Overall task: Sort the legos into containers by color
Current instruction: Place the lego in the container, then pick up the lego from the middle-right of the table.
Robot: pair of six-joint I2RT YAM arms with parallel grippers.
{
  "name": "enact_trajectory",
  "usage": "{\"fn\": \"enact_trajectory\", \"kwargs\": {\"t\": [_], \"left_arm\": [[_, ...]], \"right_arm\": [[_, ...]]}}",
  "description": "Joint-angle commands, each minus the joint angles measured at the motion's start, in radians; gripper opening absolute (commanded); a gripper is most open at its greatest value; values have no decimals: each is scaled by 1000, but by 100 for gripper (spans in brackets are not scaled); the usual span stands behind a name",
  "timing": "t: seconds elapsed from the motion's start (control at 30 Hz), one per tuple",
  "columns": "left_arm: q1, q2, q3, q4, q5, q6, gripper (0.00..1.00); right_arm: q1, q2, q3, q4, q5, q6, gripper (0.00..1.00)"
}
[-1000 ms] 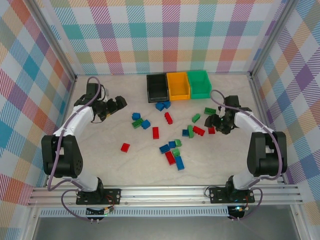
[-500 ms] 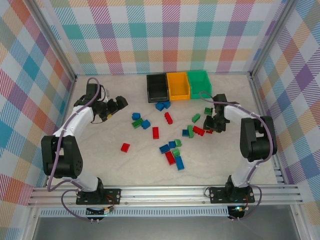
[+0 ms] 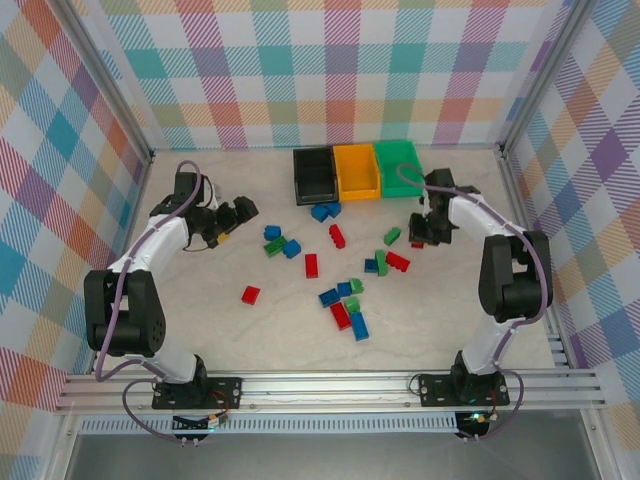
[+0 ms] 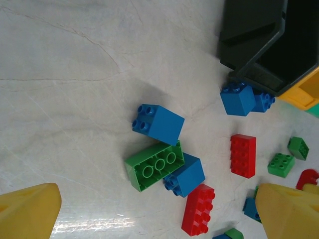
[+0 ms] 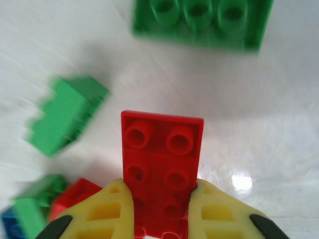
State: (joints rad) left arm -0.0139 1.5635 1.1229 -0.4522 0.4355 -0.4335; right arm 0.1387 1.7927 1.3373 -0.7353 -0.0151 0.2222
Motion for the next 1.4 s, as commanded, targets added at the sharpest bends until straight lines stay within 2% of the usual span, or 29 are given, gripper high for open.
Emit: {"fn": "enact_trajectory", "kwargs": {"t": [0.0,0.2,0.23,0.3,0.4,0.47,0.57,0.7,0.8,0.9,0.93,1.0,1.07,1.17,1.37], "left_arm": [[5,-7,-14,31,76,-3,100],[-10,-41,-41,4,114,24,100],[-10,-52,-52,1,116,27,100],[-12,-81,-78,-14,114,40,100],[-12,-118,-96,-58,107,75,100],[-11,-136,-96,-101,95,101,100],[-11,-167,-91,-163,76,143,100],[-10,-193,-86,-224,35,193,100],[-9,-199,-84,-241,20,214,100],[-8,-194,-96,-210,11,201,100],[-7,-188,-99,-196,17,188,100],[-6,-173,-91,-184,40,178,100],[-6,-163,-88,-181,43,176,100],[-7,-160,-84,-199,33,190,100],[-6,-183,-84,-238,-23,231,100]], "right_arm": [[-4,58,193,-37,-43,-21,19],[-7,320,619,-122,-106,5,26],[-7,366,694,-141,-110,10,30],[-7,454,838,-183,-103,21,51],[-6,536,981,-258,-115,25,59],[-1,515,935,-237,-125,24,60],[6,414,744,-154,-115,8,60],[0,254,459,-62,-22,-20,62],[-19,172,274,-10,23,-30,65],[-47,151,172,16,45,-35,67],[-54,154,158,15,47,-37,68],[-53,169,155,13,50,-48,78],[-53,190,170,10,56,-56,83],[-53,251,236,-19,69,-68,85],[-46,345,342,-56,4,-45,92]]}}
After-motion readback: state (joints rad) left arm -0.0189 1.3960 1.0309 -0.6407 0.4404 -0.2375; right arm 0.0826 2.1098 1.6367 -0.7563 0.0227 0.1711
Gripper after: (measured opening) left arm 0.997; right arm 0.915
